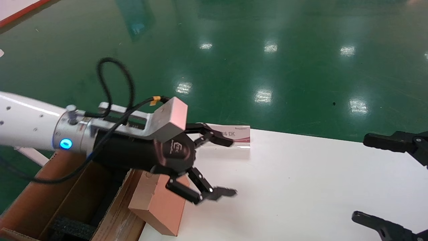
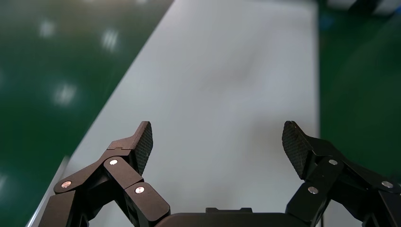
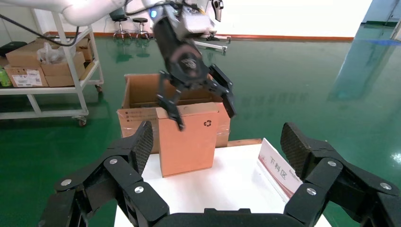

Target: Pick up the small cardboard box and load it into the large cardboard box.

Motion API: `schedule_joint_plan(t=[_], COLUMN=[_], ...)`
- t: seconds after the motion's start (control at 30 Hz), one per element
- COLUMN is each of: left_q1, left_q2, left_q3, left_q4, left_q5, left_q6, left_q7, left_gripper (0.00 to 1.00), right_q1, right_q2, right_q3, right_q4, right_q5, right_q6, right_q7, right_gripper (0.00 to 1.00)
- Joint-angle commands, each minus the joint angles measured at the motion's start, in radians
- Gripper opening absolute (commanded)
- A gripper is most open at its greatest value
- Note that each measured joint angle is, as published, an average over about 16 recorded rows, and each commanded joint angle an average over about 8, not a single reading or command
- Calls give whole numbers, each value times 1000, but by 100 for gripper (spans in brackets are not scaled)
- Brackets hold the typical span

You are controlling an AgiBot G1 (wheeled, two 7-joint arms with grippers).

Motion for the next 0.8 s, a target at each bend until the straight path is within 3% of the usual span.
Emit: schedule_joint_plan(t=[0.03,0.3,0.8], left_q1=[-52,-273,-582], left_q2=[1,65,76], left_q3=[33,204,580], left_q4=[-5,-5,-5], left_q5=[84,321,422], left_q6=[2,72,91], left_q7=[-55,-343,-724], left_gripper=[100,100,100], right_q1=[0,0,0], right_q2=[0,0,1], right_q3=[0,-1,-2], right_q4=[0,0,0], right_q5=[0,1,1], right_q6=[0,0,1], right_q7=[0,0,-1], right_gripper=[100,100,100])
